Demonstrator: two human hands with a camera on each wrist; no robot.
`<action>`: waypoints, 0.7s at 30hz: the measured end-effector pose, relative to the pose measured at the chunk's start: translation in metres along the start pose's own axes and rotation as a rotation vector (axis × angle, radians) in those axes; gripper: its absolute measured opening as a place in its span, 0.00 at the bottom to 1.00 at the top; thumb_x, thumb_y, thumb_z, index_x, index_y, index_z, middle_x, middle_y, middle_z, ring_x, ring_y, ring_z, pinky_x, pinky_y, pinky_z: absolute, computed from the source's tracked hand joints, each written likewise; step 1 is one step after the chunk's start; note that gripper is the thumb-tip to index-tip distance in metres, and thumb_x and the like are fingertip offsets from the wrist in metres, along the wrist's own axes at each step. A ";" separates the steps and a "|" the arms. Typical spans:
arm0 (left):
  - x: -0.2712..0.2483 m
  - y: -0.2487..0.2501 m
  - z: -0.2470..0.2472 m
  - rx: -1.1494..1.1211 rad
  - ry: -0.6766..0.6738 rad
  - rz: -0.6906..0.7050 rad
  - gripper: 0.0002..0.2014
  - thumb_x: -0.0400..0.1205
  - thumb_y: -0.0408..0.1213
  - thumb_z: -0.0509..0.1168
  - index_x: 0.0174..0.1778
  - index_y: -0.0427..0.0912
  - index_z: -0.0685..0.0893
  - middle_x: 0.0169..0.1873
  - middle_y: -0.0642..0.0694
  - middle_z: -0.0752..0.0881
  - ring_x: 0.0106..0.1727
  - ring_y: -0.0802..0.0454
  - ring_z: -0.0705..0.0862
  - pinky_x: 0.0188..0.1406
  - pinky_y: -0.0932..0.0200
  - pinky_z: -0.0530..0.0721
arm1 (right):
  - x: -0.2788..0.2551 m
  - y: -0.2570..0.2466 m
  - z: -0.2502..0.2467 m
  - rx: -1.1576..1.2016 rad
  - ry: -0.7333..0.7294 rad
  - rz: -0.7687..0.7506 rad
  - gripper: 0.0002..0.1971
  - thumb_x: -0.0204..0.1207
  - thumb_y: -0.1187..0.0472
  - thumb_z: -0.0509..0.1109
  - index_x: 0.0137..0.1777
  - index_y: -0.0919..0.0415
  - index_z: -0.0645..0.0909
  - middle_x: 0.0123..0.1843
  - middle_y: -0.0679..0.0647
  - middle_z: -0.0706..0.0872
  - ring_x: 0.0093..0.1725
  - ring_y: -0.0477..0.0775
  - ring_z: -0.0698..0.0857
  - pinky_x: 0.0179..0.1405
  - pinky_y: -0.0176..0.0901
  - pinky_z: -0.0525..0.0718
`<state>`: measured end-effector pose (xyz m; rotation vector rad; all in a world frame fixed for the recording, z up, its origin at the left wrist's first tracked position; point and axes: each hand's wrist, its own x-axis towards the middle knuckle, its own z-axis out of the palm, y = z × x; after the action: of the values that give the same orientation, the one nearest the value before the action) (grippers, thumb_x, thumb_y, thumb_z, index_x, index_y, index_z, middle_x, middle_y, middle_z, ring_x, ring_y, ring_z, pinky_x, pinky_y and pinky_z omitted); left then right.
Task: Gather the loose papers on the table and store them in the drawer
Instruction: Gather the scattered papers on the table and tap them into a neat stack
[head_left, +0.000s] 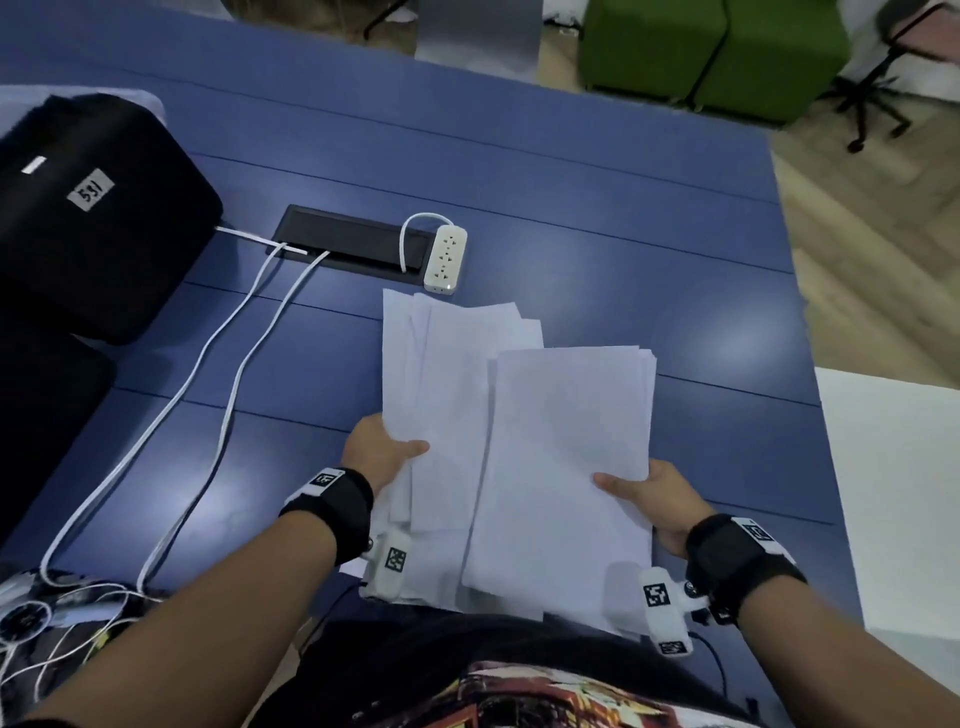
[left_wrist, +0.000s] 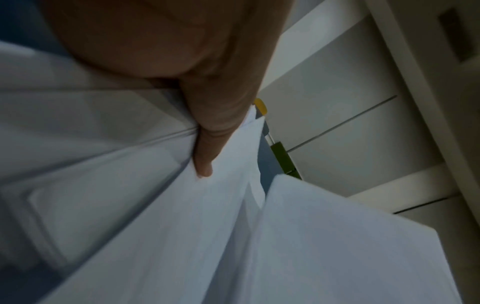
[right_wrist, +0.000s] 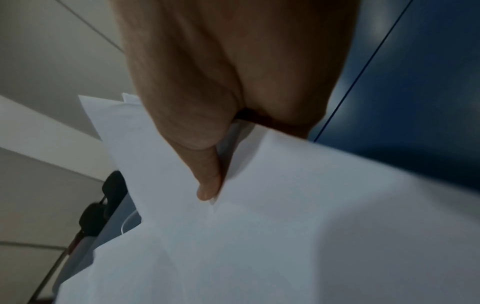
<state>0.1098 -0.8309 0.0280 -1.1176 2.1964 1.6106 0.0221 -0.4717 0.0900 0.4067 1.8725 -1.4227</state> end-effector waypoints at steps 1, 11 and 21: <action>0.000 0.006 -0.009 0.007 0.008 0.030 0.17 0.75 0.32 0.86 0.56 0.45 0.90 0.57 0.44 0.94 0.62 0.41 0.92 0.68 0.43 0.89 | -0.004 -0.002 -0.009 0.011 0.006 -0.005 0.19 0.77 0.65 0.82 0.67 0.65 0.88 0.62 0.60 0.95 0.61 0.64 0.94 0.66 0.61 0.90; -0.014 0.096 -0.075 0.096 0.021 0.331 0.14 0.88 0.30 0.71 0.67 0.50 0.90 0.60 0.51 0.93 0.58 0.49 0.90 0.63 0.52 0.86 | -0.046 -0.054 -0.050 0.156 0.021 -0.189 0.16 0.83 0.66 0.75 0.71 0.62 0.86 0.65 0.55 0.94 0.64 0.58 0.94 0.68 0.57 0.85; -0.039 0.152 -0.073 -0.162 -0.170 0.306 0.15 0.87 0.28 0.72 0.67 0.49 0.90 0.58 0.54 0.96 0.58 0.52 0.96 0.59 0.51 0.91 | -0.056 -0.107 -0.031 0.243 -0.092 -0.358 0.20 0.85 0.69 0.71 0.77 0.61 0.82 0.72 0.56 0.91 0.69 0.57 0.91 0.69 0.52 0.88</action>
<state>0.0546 -0.8593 0.1892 -0.6711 2.2403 1.9569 -0.0202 -0.4688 0.2075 0.1180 1.7633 -1.8841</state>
